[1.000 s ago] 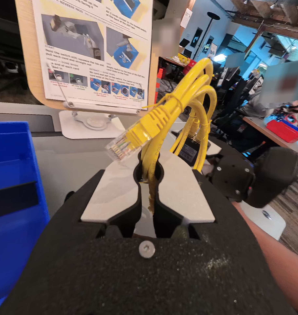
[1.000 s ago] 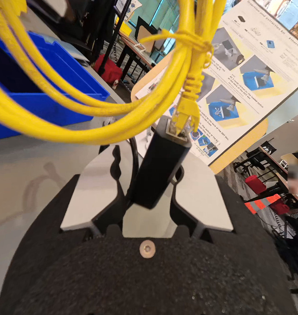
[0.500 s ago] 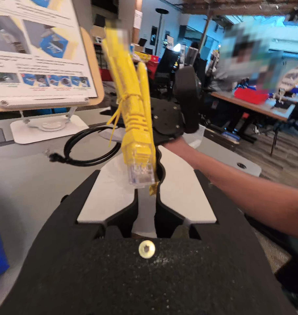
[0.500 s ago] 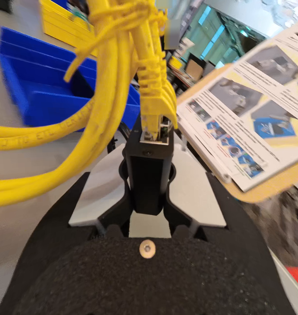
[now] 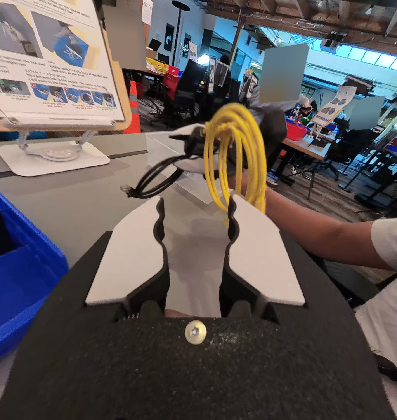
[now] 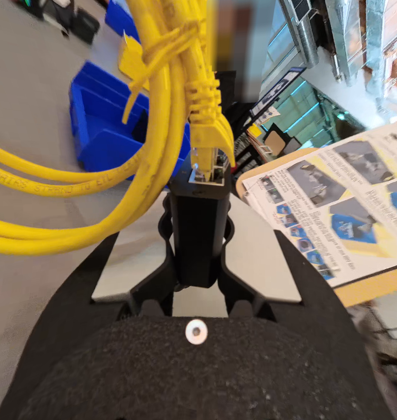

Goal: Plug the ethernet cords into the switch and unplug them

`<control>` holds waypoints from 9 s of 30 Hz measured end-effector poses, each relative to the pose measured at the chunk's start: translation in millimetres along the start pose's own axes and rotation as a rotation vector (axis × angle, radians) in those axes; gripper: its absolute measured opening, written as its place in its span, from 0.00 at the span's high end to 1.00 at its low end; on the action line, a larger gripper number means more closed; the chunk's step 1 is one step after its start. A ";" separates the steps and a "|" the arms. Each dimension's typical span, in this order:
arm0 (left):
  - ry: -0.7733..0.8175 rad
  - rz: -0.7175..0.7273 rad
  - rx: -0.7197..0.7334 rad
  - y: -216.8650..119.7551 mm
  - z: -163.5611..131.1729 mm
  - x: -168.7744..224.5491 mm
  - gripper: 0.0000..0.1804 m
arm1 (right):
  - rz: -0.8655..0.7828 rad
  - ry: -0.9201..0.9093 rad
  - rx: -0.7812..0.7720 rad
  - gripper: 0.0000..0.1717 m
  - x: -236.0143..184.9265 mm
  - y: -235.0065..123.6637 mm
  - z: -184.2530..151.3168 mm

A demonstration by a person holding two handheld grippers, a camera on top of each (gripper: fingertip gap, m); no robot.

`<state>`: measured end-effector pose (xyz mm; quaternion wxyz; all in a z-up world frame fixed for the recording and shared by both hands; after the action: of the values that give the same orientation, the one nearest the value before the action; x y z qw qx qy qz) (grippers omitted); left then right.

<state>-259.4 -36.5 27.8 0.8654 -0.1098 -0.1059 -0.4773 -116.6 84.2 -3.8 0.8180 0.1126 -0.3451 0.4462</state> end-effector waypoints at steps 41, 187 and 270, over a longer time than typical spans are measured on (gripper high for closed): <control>0.902 -0.642 -0.250 96.0 32.2 10.3 0.84 | 0.353 0.037 0.204 0.76 -42.2 2.6 47.2; 0.834 -0.296 -0.054 150.5 -35.5 -15.0 0.87 | 0.594 -0.005 0.367 0.91 -26.4 -29.1 35.9; 1.171 0.698 -0.458 149.3 -32.3 -134.0 0.87 | 0.102 0.637 -0.548 0.96 21.3 -45.4 -16.5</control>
<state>-200.0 139.3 -54.9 0.8374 -0.0421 0.5199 -0.1636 -64.6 80.0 3.8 0.8604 -0.2698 -0.1857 0.3904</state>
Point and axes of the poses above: each gripper's, where its closed fingertips meet, y out along the fingers, z out of its top, x = y × z across the jaws, the point moved 2 cm from there along -y, back along the fingers, and after that the axes turned 1 degree about -y, right-handed, at the moved point
